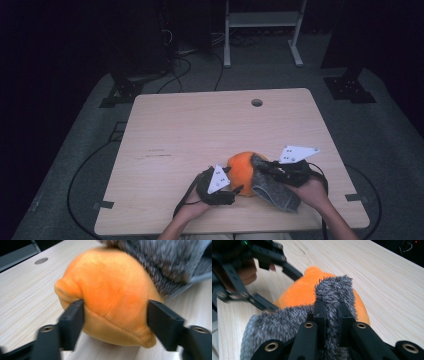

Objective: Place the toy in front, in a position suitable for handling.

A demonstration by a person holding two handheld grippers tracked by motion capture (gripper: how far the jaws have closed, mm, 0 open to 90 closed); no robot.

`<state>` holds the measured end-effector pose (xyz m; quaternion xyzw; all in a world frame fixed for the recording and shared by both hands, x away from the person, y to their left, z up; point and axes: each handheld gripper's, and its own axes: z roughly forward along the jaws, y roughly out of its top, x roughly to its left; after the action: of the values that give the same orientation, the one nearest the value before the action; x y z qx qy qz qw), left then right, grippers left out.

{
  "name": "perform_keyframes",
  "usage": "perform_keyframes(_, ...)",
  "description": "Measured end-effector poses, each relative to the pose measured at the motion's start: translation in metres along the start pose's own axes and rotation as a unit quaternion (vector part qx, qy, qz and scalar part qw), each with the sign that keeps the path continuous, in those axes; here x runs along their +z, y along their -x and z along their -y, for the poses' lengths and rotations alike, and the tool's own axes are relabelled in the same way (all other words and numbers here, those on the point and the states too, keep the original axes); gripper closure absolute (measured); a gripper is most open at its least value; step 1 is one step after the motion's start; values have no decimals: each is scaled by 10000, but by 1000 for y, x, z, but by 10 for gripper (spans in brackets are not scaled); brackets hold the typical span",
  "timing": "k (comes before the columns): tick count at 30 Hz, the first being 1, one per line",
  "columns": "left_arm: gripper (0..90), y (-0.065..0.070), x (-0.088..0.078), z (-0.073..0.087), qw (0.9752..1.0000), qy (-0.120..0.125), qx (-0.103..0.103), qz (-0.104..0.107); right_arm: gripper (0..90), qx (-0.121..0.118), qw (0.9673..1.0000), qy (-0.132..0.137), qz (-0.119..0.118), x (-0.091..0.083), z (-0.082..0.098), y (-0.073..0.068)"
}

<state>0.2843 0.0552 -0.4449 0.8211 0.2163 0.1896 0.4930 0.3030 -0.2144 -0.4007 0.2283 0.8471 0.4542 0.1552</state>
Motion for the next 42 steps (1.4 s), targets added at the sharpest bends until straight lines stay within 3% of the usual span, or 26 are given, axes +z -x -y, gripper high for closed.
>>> perform_keyframes(2,155,-6,1,-2,9990,88,-432,-42,804,1,10000,20,-55,-2,5,-2)
perform_keyframes(4,149,-9,5,-2,9974,-5,-717,88,804,-53,9999,13,-91,-3,11,-6)
perform_keyframes(5,157,-9,10,-1,9963,-102,-817,262,804,-64,9999,3,-101,-3,12,-7)
perform_keyframes(8,284,-3,9,-1,9987,-56,-462,215,804,-148,9999,27,-45,-8,8,-13)
perform_keyframes(10,322,4,7,-3,9999,-28,-44,125,804,-327,9992,143,-204,-10,-1,-22)
perform_keyframes(13,343,12,5,-5,9990,-80,441,35,803,-633,9972,97,-393,-2,-14,-36)
perform_keyframes(15,356,11,4,-3,9987,-130,490,4,804,-703,9969,26,-343,2,-16,-37)
perform_keyframes(23,351,2,1,2,9993,-118,316,142,803,36,9999,84,92,-14,7,4)
perform_keyframes(26,240,-3,3,-1,9991,3,-240,353,804,83,9999,82,71,-14,12,3)
perform_keyframes(28,192,-6,4,-4,9954,60,-812,498,804,31,9999,99,24,-11,13,-2)
perform_keyframes(29,190,-6,5,-6,9934,17,-1043,471,804,3,9999,110,-15,-10,12,-5)
perform_keyframes(31,229,-2,6,-9,9962,-135,-838,211,805,-98,9999,62,-10,-8,11,-10)
perform_keyframes(35,353,6,4,-10,9996,65,-265,-54,804,-174,9996,202,-117,-11,1,-16)
perform_keyframes(37,379,11,1,-15,9994,122,229,-206,804,-280,9989,324,-192,-10,-7,-23)
perform_keyframes(39,388,12,-2,-17,9973,69,635,-359,804,-373,9985,346,-207,-5,-14,-27)
perform_keyframes(40,390,10,-4,-16,9969,59,682,-394,804,-396,9985,325,-191,-1,-16,-27)
perform_keyframes(42,391,4,-7,-12,9980,84,536,-309,804,-333,9987,292,-249,5,-17,-24)
